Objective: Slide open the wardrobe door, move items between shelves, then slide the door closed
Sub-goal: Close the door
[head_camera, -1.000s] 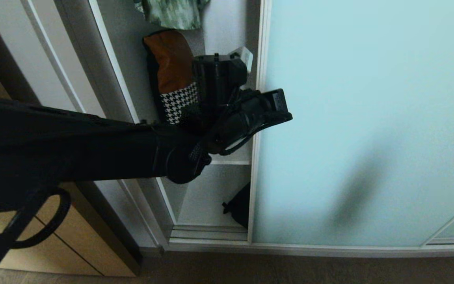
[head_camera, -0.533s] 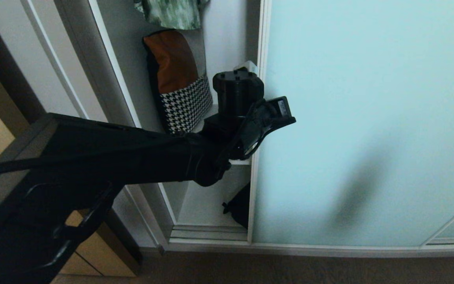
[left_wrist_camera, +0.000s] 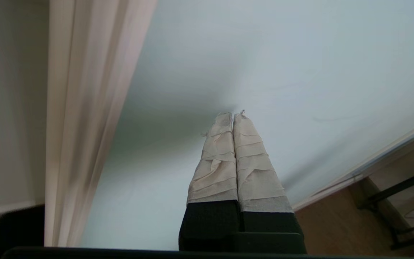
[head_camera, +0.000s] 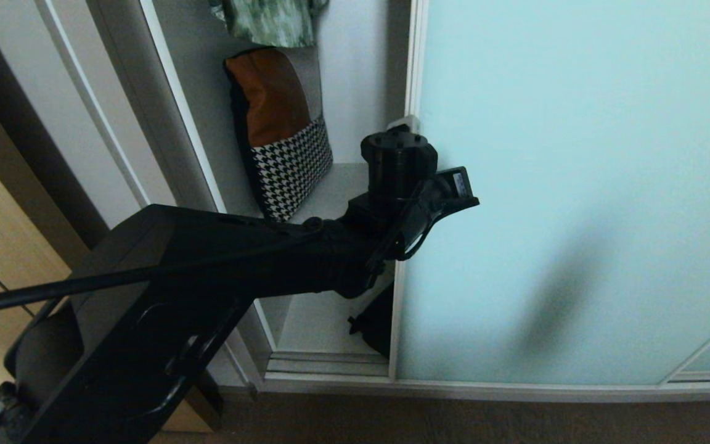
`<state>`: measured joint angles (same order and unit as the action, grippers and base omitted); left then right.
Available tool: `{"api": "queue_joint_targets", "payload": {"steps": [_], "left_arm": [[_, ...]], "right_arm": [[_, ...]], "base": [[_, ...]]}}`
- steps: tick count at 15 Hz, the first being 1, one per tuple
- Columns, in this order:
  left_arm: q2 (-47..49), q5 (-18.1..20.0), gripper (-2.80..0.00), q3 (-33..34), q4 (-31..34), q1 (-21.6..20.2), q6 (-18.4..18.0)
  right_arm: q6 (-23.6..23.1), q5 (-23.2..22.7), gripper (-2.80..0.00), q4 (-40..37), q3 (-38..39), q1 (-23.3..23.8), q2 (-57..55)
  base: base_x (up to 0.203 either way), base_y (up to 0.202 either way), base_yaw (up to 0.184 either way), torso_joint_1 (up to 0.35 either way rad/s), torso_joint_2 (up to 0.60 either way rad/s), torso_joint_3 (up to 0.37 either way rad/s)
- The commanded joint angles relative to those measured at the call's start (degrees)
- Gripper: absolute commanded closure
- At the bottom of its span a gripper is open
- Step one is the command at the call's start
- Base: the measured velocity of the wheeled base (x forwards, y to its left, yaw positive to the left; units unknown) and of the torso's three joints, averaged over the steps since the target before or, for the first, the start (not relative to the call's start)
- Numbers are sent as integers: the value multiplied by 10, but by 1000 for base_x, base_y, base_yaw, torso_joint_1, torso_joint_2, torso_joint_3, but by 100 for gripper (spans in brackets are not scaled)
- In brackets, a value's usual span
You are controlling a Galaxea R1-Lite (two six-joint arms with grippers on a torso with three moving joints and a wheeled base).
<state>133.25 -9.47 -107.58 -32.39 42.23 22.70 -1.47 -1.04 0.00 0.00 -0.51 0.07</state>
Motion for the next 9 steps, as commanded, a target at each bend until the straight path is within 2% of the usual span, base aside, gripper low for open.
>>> {"api": "queue_joint_targets", "payload": {"steps": [1, 6, 9], "left_arm": [[-3, -3, 0, 6, -1, -1, 6], [-35, -3, 0, 41, 1, -26, 9], [-61, -3, 0, 68, -1, -51, 23]], "right_arm": [[0, 0, 0, 0, 0, 0, 1], [0, 0, 0, 0, 0, 0, 1], [0, 0, 0, 0, 0, 0, 1]], "base": [[0, 0, 0, 0, 0, 0], [0, 0, 0, 0, 0, 0], [0, 0, 0, 0, 0, 0]]}}
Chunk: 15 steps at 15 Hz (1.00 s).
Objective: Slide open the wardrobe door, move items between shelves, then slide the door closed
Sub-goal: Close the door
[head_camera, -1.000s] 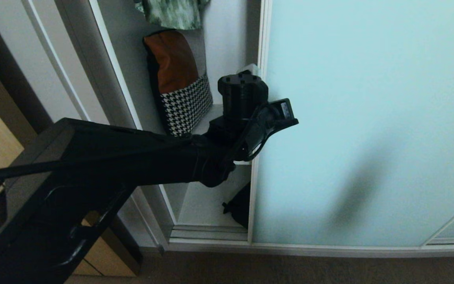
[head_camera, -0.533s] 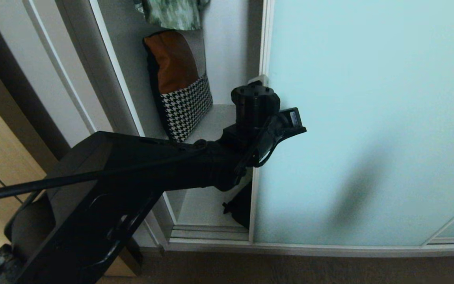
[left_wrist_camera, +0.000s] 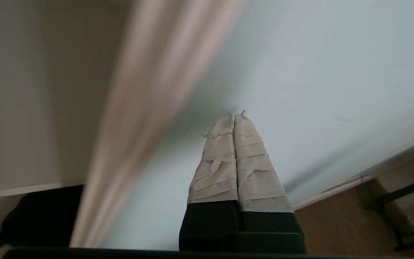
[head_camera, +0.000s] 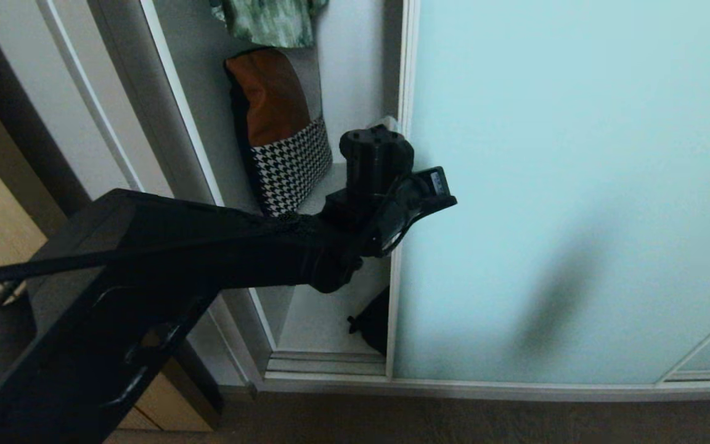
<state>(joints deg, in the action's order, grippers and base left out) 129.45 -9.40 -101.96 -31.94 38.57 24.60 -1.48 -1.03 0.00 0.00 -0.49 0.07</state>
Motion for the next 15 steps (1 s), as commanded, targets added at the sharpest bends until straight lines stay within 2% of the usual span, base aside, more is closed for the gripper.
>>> {"api": "queue_joint_targets", "payload": {"steps": [1, 9, 15], "left_arm": [[-29, -3, 0, 19, -8, -26, 4], [-104, 2, 0, 116, -20, -100, 19], [-203, 21, 0, 226, -24, -153, 19]], "right_arm": [[0, 0, 0, 0, 0, 0, 1], [0, 0, 0, 0, 0, 0, 1], [0, 0, 0, 0, 0, 0, 1]], "base": [[0, 0, 0, 0, 0, 0], [0, 0, 0, 0, 0, 0], [0, 0, 0, 0, 0, 0]]}}
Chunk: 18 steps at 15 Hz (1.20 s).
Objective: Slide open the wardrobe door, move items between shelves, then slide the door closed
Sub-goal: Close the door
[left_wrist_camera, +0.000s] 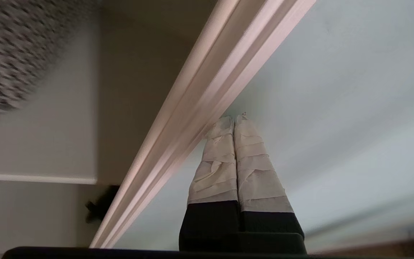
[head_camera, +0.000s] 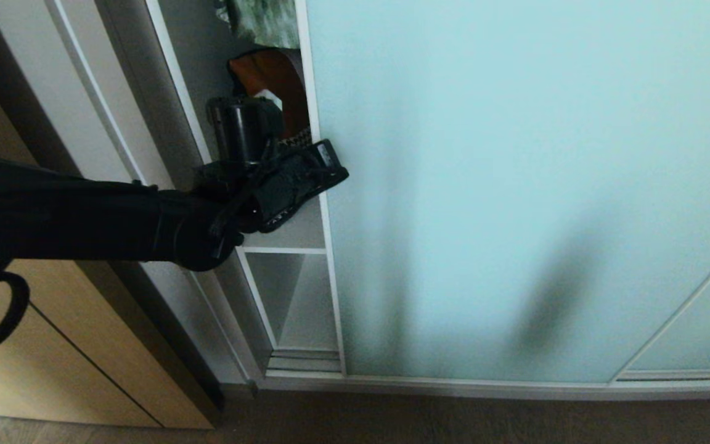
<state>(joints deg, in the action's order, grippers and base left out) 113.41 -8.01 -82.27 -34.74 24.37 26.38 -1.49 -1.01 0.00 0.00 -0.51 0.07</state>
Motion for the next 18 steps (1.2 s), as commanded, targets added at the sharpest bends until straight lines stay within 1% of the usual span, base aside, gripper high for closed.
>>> {"api": "queue_joint_targets", "payload": {"steps": [1, 8, 13, 16, 18], "left_arm": [[-54, 10, 0, 42, 3, -17, 2], [-130, 11, 0, 118, 3, -45, 2], [-179, 8, 0, 140, 10, -46, 3], [-221, 5, 0, 178, 10, -47, 2], [-254, 3, 0, 194, 11, -47, -7]], "right_arm": [[0, 0, 0, 0, 0, 0, 1], [0, 0, 0, 0, 0, 0, 1], [0, 0, 0, 0, 0, 1, 1], [0, 0, 0, 0, 0, 0, 1], [0, 0, 0, 0, 0, 0, 1]], "base": [[0, 0, 0, 0, 0, 0], [0, 0, 0, 0, 0, 0], [0, 0, 0, 0, 0, 0], [0, 0, 0, 0, 0, 0], [0, 0, 0, 0, 0, 0]]}}
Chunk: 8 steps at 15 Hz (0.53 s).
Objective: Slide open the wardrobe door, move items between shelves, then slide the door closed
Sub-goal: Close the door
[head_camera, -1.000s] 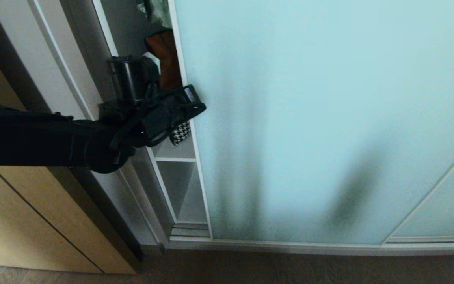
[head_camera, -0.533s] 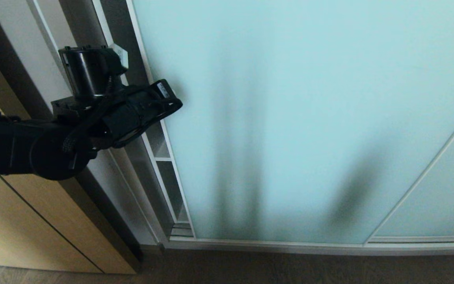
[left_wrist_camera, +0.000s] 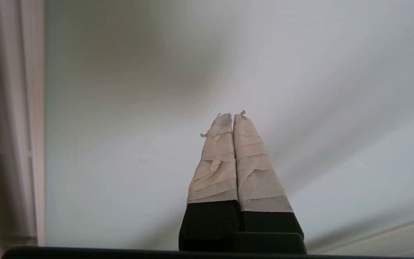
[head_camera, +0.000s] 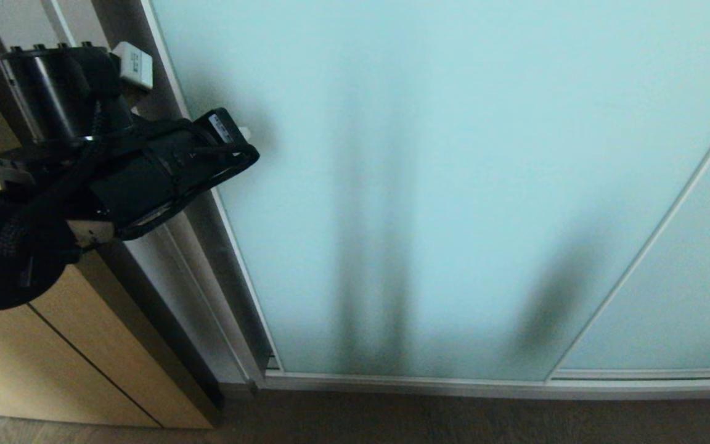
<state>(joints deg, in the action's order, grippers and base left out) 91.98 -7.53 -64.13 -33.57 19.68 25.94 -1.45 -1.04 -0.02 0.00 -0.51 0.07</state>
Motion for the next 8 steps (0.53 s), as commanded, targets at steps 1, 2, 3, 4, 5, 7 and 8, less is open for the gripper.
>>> {"api": "queue_joint_targets", "payload": {"steps": [1, 2, 3, 4, 5, 7, 8], "left_arm": [[-59, -2, 0, 16, 2, 0, -20], [-81, -2, 0, 23, 6, 0, -56], [-104, -3, 0, 34, 6, 0, -99], [-124, -9, 0, 51, 6, 0, -134], [-146, -24, 0, 74, 5, 0, -165], [-203, -53, 0, 142, 3, 0, -212], [-240, -62, 0, 168, 2, 0, -223]], "right_arm": [[0, 0, 0, 0, 0, 0, 1], [0, 0, 0, 0, 0, 0, 1], [0, 0, 0, 0, 0, 0, 1], [0, 0, 0, 0, 0, 0, 1], [0, 0, 0, 0, 0, 0, 1], [0, 0, 0, 0, 0, 0, 1], [0, 0, 0, 0, 0, 0, 1]], "base": [[0, 0, 0, 0, 0, 0], [0, 0, 0, 0, 0, 0], [0, 0, 0, 0, 0, 0], [0, 0, 0, 0, 0, 0], [0, 0, 0, 0, 0, 0], [0, 0, 0, 0, 0, 0], [0, 0, 0, 0, 0, 0]]}}
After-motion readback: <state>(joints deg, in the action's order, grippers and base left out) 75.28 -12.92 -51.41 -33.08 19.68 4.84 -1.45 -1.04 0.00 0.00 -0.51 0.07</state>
